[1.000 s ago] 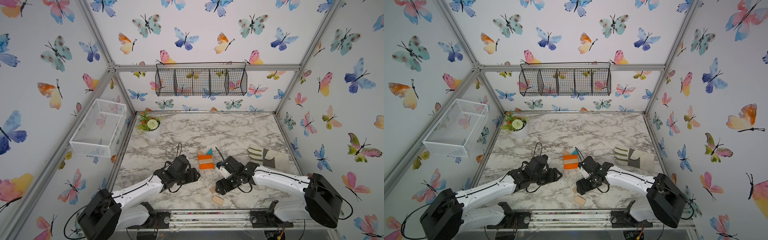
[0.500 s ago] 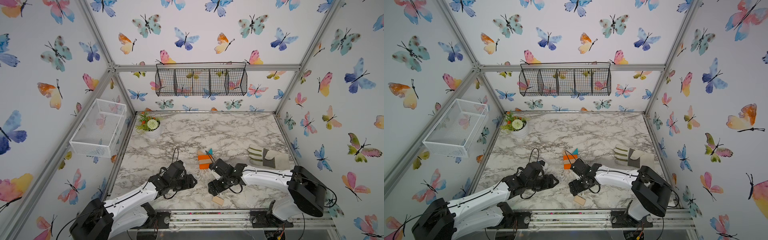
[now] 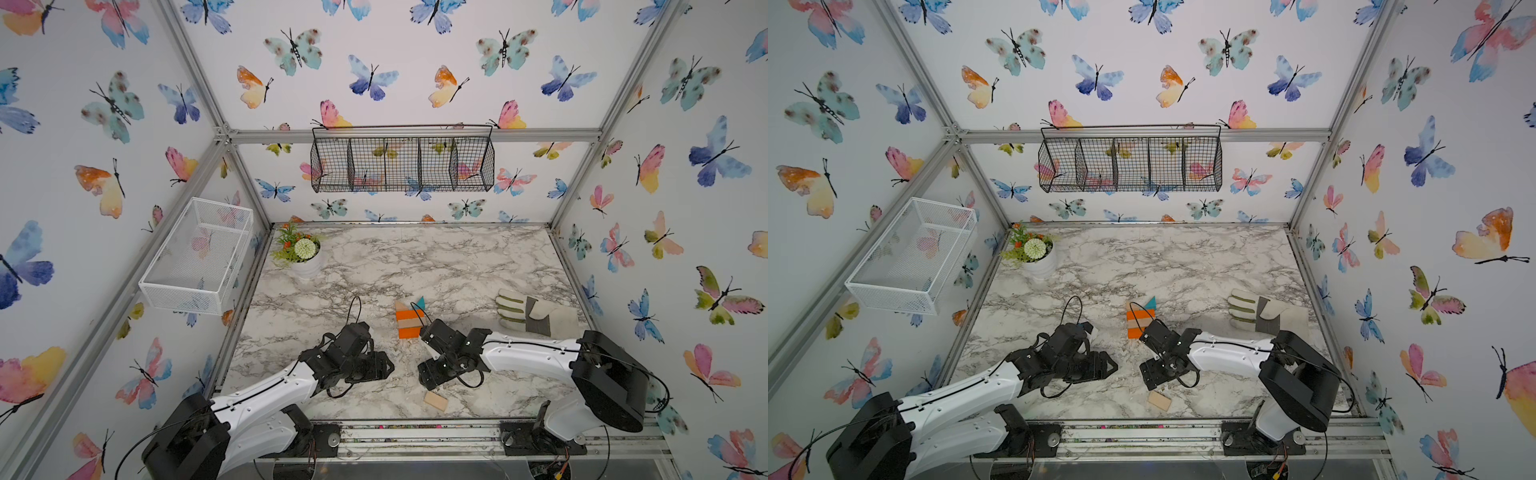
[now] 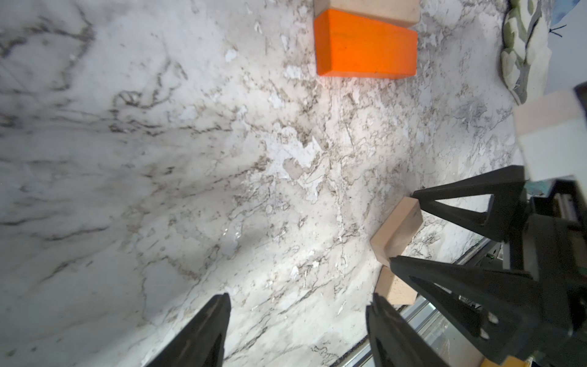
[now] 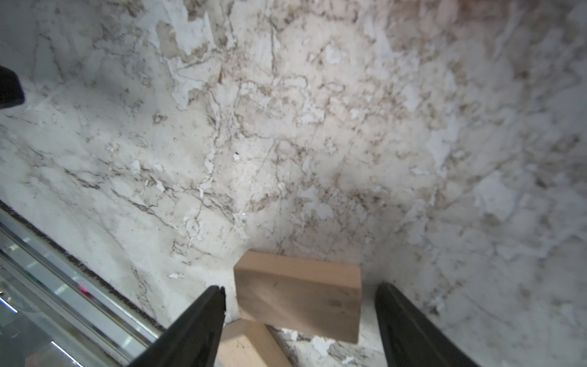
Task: Assemble a carrot with building blocks
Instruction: Adjust the building block at the center of the board.
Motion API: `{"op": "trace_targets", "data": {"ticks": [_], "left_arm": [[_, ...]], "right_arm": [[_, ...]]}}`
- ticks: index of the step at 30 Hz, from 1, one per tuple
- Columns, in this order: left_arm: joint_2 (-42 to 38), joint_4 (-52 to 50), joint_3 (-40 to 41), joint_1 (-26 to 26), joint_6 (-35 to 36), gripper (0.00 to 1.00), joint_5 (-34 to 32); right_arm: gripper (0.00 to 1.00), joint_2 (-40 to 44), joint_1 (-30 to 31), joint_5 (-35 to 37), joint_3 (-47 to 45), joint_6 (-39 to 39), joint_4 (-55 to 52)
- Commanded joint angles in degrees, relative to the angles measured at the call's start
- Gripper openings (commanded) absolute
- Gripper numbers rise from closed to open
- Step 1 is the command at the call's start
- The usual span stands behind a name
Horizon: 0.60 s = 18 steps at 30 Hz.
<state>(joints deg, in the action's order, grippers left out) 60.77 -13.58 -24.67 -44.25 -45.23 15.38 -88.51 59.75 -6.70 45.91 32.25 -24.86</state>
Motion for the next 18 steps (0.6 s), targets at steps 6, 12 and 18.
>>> {"op": "trace_targets", "data": {"ticks": [6, 12, 18], "left_arm": [[-0.11, -1.80, -0.74, 0.65, 2.69, 0.73, 1.71], [-1.07, -2.54, -0.46, 1.35, 3.68, 0.73, 2.31], [-2.29, -4.21, -0.73, 2.27, 5.13, 0.73, 2.78]], "right_arm": [[0.81, -1.23, 4.30, 2.28, 0.41, 3.84, -3.53], [0.79, -2.90, 4.49, 5.86, 1.64, 5.99, -4.78], [0.60, -5.24, 4.50, 8.54, 4.74, 8.48, -5.73]]}}
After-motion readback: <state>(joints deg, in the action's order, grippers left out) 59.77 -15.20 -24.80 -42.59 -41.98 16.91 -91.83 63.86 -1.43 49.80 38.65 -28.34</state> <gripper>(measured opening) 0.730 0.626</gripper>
